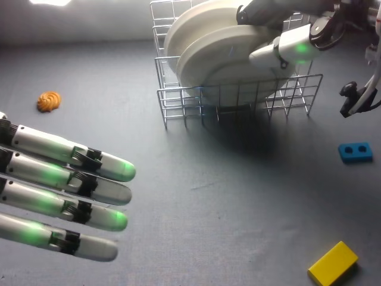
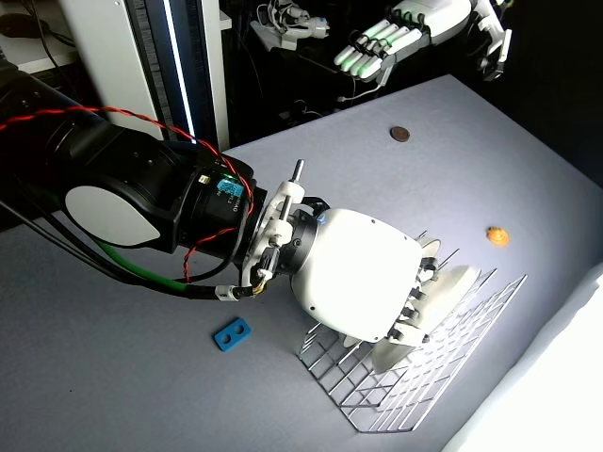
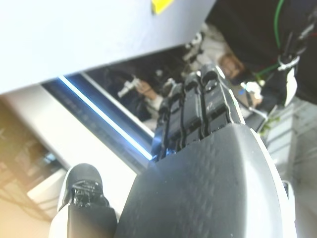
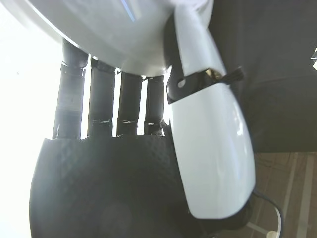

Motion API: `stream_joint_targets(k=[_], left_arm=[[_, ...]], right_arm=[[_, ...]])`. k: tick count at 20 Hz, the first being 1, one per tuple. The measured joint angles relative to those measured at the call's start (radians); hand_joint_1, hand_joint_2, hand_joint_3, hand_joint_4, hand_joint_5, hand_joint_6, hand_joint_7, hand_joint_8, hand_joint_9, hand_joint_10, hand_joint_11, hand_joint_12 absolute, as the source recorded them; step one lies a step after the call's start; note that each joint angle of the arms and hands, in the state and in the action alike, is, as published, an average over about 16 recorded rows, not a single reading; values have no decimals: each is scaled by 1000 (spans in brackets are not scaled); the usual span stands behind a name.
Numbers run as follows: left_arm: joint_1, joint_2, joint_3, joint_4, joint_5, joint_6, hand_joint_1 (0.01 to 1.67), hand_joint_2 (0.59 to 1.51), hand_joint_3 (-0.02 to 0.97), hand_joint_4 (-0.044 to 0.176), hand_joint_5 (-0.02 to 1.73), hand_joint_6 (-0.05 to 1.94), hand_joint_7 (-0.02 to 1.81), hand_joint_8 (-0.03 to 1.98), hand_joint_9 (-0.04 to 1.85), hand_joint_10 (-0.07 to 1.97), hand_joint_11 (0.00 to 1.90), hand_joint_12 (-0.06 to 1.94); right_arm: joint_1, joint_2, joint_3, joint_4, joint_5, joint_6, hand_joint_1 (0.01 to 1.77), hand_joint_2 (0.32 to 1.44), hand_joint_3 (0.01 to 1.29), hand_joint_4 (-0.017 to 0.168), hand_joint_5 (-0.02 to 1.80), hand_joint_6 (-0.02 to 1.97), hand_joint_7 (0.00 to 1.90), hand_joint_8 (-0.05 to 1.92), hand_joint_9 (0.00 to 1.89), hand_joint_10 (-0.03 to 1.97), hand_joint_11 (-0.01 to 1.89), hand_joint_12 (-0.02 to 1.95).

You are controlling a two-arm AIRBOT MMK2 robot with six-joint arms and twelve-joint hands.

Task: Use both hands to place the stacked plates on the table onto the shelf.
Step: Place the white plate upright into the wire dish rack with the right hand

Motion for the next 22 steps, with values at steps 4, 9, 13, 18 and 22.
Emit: stream_joint_targets(k=[4, 9, 13, 18, 22], left_arm=[[3, 0, -12, -9, -1, 2, 21, 1116, 10, 3, 54, 20, 82, -1, 65, 9, 16, 110], [2, -1, -11, -15, 1, 4, 21, 1116, 10, 3, 55, 19, 79, -1, 60, 9, 16, 93], [-1, -1, -2, -18, -1, 3, 21, 1116, 10, 3, 57, 19, 81, -2, 58, 9, 17, 77], [-5, -1, 6, -18, -4, 2, 22, 1115, 10, 3, 58, 19, 82, -2, 57, 9, 18, 51], [-8, -1, 9, -18, -7, 2, 22, 1115, 10, 3, 58, 19, 83, -2, 55, 9, 21, 36]], right_arm=[[-2, -1, 1, 0, 1, -1, 1091, 1136, 11, -5, 813, 444, 920, 386, 811, 459, 388, 1379], [-2, 2, -2, 0, 3, -1, 1016, 1142, 10, -3, 802, 149, 895, 79, 781, 297, 342, 1291], [1, 7, -5, 0, 3, 0, 985, 1137, 10, -3, 808, 61, 889, 30, 780, 232, 316, 1289], [18, 18, -15, -1, 5, 2, 947, 1131, 10, -3, 794, 53, 863, 24, 760, 200, 277, 1293], [46, 36, -32, -6, 14, -1, 922, 1131, 10, -3, 776, 49, 844, 22, 748, 180, 251, 1302]])
